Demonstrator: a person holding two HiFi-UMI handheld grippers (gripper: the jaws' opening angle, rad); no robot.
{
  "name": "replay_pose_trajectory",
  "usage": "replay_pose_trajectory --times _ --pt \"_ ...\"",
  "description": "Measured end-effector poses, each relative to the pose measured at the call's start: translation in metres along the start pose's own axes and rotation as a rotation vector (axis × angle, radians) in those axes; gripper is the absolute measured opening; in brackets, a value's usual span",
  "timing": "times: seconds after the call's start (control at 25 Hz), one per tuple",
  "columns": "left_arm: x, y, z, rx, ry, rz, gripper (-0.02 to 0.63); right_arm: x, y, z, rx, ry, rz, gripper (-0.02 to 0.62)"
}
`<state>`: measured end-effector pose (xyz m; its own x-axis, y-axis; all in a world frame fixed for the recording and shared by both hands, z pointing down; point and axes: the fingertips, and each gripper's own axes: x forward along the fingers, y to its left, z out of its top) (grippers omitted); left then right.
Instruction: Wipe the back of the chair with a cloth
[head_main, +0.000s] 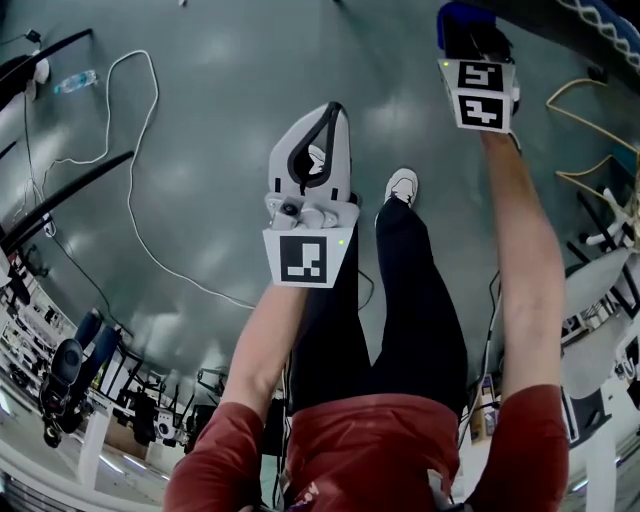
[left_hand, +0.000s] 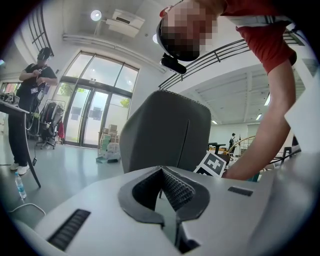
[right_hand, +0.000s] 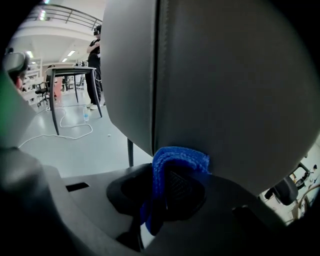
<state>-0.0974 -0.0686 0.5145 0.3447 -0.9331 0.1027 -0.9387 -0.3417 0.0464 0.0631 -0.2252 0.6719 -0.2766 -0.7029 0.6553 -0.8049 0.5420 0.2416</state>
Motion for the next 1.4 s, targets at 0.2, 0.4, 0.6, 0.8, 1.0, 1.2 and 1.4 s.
replay_pose_trajectory --times 0.2,0.4,0.6,0.8,1.0,1.2,1.4 --pt "-0.012 0.033 -0.002 -0.012 -0.002 0.037 0.012 0.015 0.041 0.022 -0.023 -0.009 0.041 0.061" --pt "-0.022 0.060 -0.001 -0.028 -0.008 0.072 0.014 0.022 0.072 0.040 0.000 -0.016 0.058 0.061" --pt "-0.031 0.083 -0.001 -0.035 -0.006 0.084 0.013 0.033 0.119 0.073 -0.087 -0.050 0.129 0.061" --pt "-0.041 0.101 -0.003 -0.037 0.000 0.098 0.012 0.041 0.153 0.105 -0.120 -0.091 0.156 0.061" --pt "-0.051 0.114 0.001 -0.041 -0.006 0.112 0.013 0.045 0.181 0.115 -0.179 -0.080 0.180 0.061" --pt "-0.058 0.122 0.004 -0.056 -0.009 0.110 0.013 0.044 0.182 0.114 -0.110 -0.064 0.158 0.061" --pt "-0.069 0.117 0.002 -0.030 0.012 0.049 0.014 0.036 0.196 0.104 -0.080 -0.059 0.138 0.061"
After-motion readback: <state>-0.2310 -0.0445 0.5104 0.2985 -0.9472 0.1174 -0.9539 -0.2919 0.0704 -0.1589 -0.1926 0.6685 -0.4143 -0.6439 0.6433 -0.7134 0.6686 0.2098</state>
